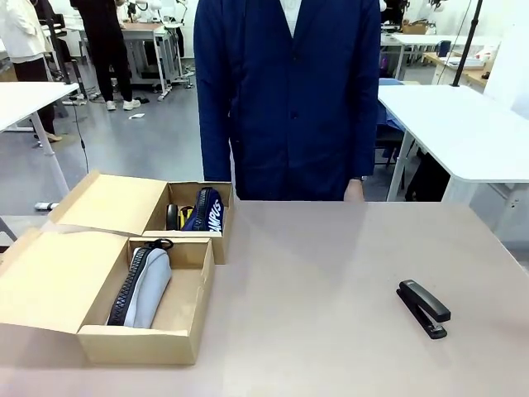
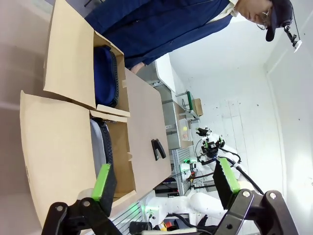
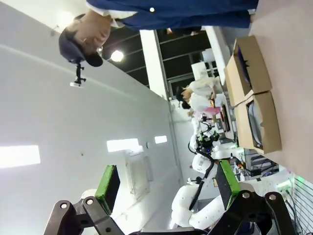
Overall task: Place items inside the box.
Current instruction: Pick up a Pencil pouch or Stapler and place it inside the Mailer Box closest to the robot.
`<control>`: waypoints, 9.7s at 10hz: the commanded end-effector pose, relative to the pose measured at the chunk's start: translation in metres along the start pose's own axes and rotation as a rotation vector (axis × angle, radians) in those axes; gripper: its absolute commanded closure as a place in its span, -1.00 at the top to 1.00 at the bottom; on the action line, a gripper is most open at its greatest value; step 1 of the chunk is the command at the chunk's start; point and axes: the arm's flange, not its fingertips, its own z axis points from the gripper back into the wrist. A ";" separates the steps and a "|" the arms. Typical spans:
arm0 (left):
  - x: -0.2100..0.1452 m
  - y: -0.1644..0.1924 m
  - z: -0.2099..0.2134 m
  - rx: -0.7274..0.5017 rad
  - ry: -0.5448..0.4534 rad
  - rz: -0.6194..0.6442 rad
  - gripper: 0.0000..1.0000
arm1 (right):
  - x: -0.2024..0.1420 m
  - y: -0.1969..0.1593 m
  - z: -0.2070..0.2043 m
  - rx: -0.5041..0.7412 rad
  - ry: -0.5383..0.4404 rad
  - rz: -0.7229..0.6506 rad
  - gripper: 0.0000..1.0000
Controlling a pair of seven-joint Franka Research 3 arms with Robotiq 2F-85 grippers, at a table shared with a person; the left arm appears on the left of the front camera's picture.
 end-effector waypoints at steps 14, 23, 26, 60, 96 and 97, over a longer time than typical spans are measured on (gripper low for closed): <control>0.000 -0.001 -0.001 -0.022 -0.012 -0.021 1.00 | -0.030 -0.004 -0.147 -0.871 0.026 0.260 1.00; 0.000 -0.001 -0.001 -0.022 -0.012 -0.021 1.00 | -0.021 -0.061 -0.211 -1.237 0.089 0.402 1.00; 0.000 -0.001 -0.001 -0.022 -0.012 -0.021 1.00 | -0.015 -0.107 -0.213 -1.375 0.093 0.380 1.00; 0.000 -0.001 -0.001 -0.022 -0.012 -0.021 1.00 | -0.236 -0.159 -0.563 -0.783 0.439 0.477 -1.00; 0.000 -0.001 -0.001 -0.022 -0.012 -0.021 1.00 | -0.110 -0.178 -0.039 -0.347 0.259 -0.004 1.00; 0.000 -0.001 -0.001 -0.022 -0.012 -0.021 1.00 | -0.106 -0.200 -0.046 -0.352 0.238 -0.031 1.00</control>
